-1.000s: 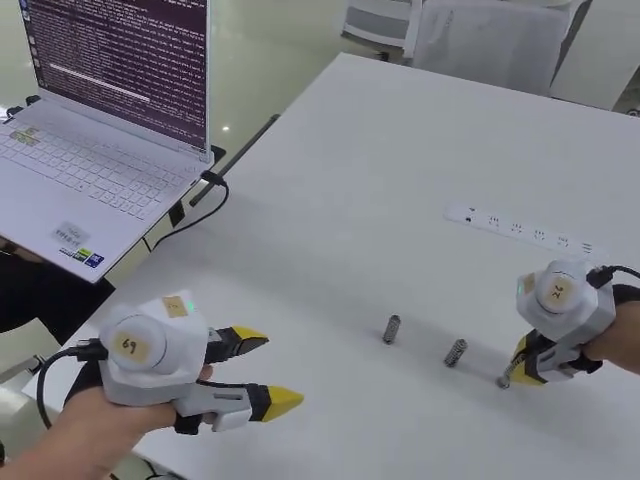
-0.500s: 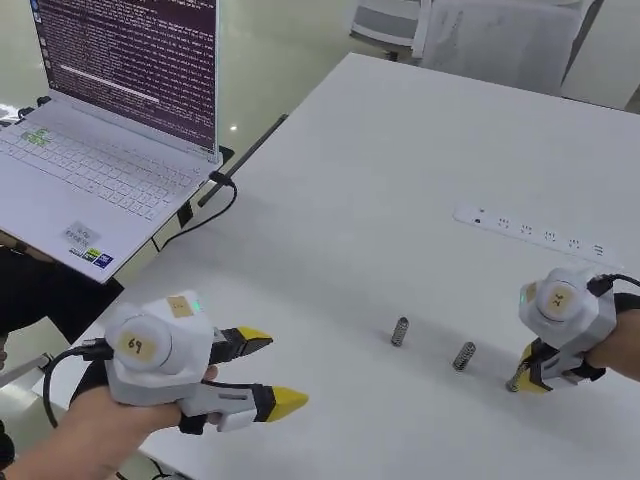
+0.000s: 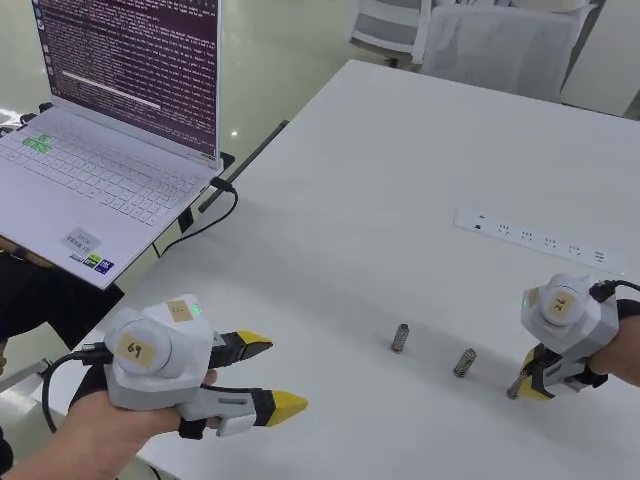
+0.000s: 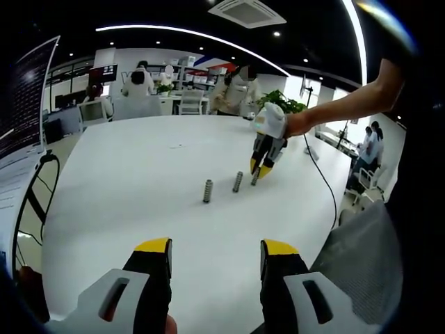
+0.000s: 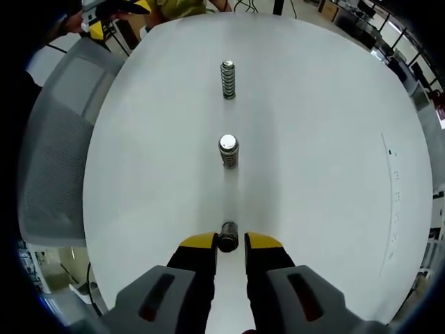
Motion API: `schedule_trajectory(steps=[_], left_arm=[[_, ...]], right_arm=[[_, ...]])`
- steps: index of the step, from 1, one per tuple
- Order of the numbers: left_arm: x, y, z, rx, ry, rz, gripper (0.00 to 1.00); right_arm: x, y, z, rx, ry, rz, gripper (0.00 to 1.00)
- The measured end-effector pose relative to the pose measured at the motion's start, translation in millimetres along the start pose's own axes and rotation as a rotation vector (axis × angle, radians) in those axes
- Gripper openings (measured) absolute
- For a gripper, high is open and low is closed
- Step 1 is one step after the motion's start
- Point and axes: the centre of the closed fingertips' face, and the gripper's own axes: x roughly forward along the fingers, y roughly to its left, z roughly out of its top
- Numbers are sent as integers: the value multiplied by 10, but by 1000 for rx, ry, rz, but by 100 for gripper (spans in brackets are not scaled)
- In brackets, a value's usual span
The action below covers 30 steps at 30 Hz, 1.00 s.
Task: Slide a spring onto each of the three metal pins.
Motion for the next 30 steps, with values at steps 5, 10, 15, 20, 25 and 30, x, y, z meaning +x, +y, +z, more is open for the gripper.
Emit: schedule_trajectory(steps=[5,10,15,20,25,30], left_arm=[[0,-12,19,2,-5,-1,46],[5,-31,41,4,-10,-5,46],[15,-35,70,6,-14,-10,46],[32,-57,92,10,-15,-18,46],[49,-79,120,17,-18,-24,46],[69,-91,154,20,-23,-26,46]], right_arm=[[-67,7,11,12,-13,-8,16],[-134,26,25,23,-28,-14,20],[-217,26,39,44,-55,-23,21],[-308,27,42,72,-87,-39,22],[-376,53,30,93,-113,-49,24],[-485,110,47,164,-183,-69,25]])
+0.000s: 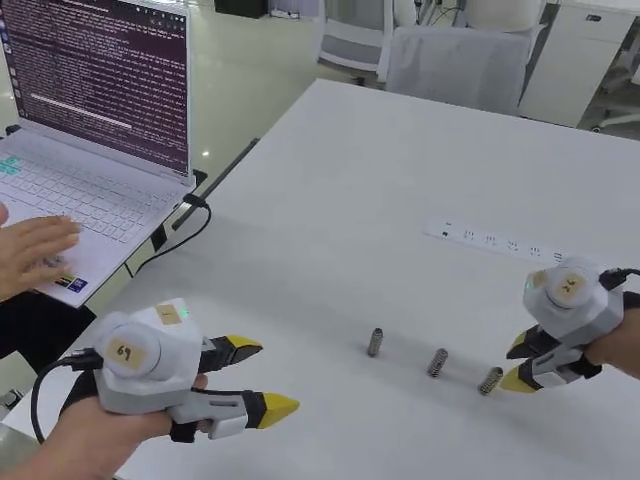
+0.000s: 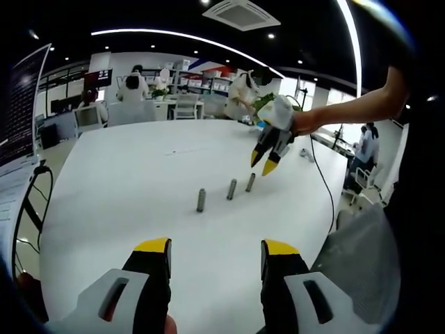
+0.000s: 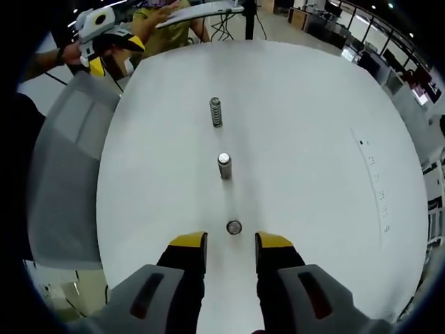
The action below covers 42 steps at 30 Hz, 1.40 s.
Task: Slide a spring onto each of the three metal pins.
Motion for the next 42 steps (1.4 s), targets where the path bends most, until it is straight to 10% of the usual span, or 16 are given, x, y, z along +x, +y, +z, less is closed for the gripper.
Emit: schedule_trajectory(steps=[15,25,42], left_arm=[[94,-52,39,5,-2,-25,47],[99,-83,38,13,2,-34,47],[110,-84,56,25,9,-40,48]], right_arm=[[-180,117,-201,210,-157,-50,32],[-394,110,-202,416,-377,-113,36],[-550,474,-294,507,-522,-147,49]])
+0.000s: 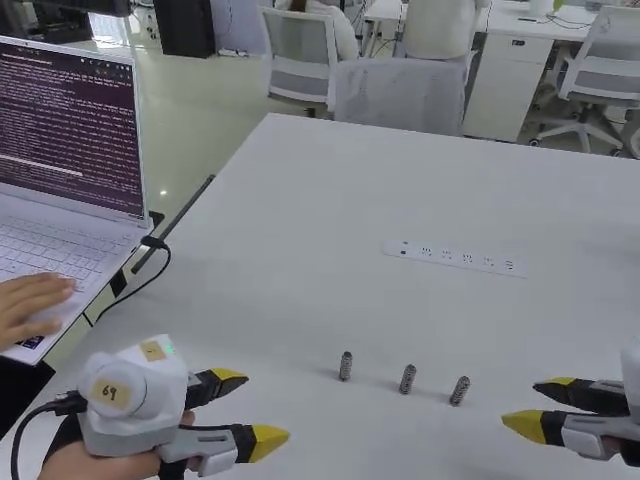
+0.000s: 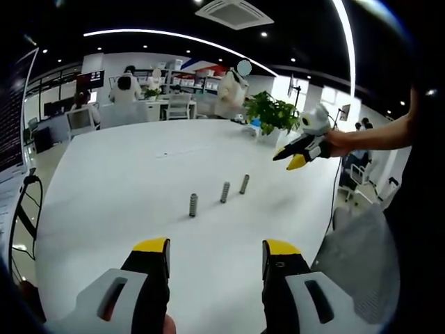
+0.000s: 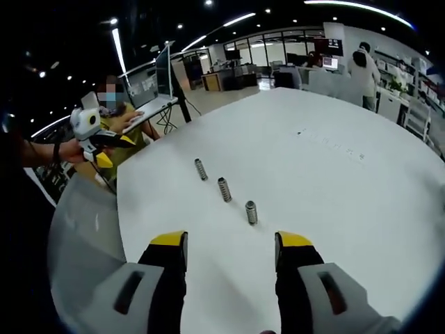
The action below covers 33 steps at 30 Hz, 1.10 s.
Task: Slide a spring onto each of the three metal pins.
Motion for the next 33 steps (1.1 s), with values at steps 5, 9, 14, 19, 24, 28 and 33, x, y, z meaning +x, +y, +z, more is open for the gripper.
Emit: schedule_trajectory(steps=[5,9,14,19,24,28,33], left_arm=[[17,-22,-21,0,6,-5,49],[21,-31,-42,-1,9,-8,49],[24,-53,-57,2,14,-13,50],[40,-63,-84,0,19,-18,52],[45,-88,-68,-1,14,-23,53],[42,-88,-63,-1,12,-23,54],[35,-96,-65,-4,11,-19,55]], right_arm=[[-9,48,-134,15,-9,-9,54],[-47,65,-189,49,-42,-34,58],[-63,143,-264,69,-61,-41,64],[-57,206,-315,93,-80,-47,68],[-49,260,-360,99,-83,-43,71],[-63,271,-384,99,-75,-41,73],[-77,241,-393,97,-70,-44,73]])
